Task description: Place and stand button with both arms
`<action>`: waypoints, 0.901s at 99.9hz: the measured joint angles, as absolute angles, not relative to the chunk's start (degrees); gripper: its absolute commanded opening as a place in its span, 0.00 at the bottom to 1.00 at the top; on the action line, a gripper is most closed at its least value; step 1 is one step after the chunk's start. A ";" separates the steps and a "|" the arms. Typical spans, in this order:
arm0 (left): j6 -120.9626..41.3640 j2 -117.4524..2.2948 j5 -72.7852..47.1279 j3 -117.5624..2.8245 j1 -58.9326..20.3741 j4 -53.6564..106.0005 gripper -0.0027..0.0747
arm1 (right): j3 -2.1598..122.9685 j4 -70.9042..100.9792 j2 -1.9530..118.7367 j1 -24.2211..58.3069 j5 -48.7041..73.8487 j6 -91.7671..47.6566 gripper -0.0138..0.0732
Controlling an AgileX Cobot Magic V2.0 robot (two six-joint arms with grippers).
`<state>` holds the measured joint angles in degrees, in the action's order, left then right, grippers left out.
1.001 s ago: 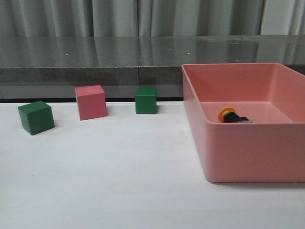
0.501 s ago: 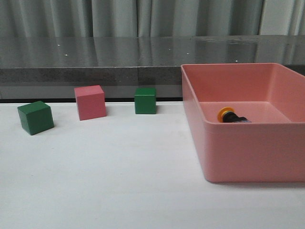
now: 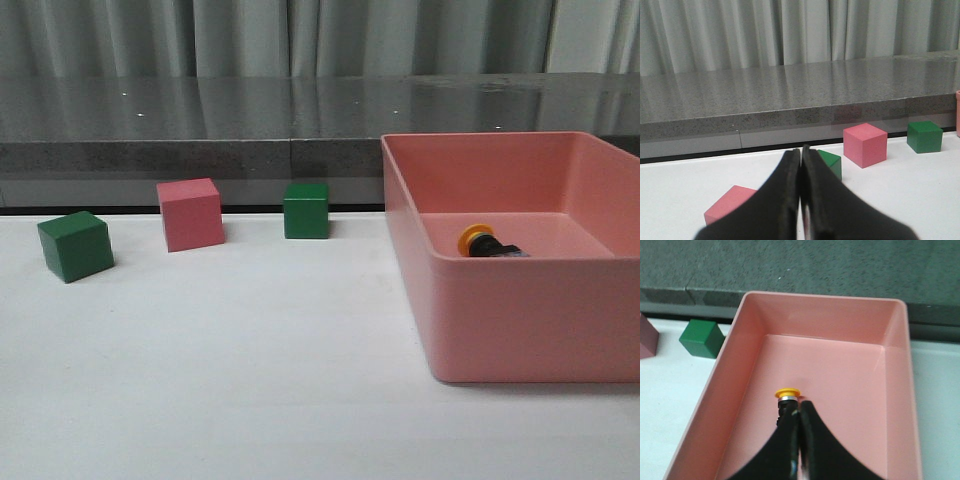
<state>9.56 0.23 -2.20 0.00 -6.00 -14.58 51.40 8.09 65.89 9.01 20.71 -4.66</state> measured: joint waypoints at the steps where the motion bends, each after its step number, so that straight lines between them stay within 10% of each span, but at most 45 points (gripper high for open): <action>1: 9.56 0.23 -2.20 0.00 -6.00 -14.58 0.01 | 51.53 8.09 66.86 9.16 20.48 -4.81 0.08; 18: 9.56 0.23 -2.20 0.00 -6.00 -14.58 0.01 | 54.38 8.22 77.11 11.10 18.66 -6.66 0.26; 44: 9.56 0.23 -2.20 0.00 -6.00 -14.58 0.01 | 56.35 8.22 87.08 12.09 15.89 -6.89 0.93; 90: 9.56 0.23 -2.20 0.00 -6.00 -14.58 0.01 | 56.51 8.22 102.22 12.46 11.61 -7.33 0.88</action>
<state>9.56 0.23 -2.20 0.00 -6.00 -14.58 56.51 8.22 102.22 12.46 11.61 -7.33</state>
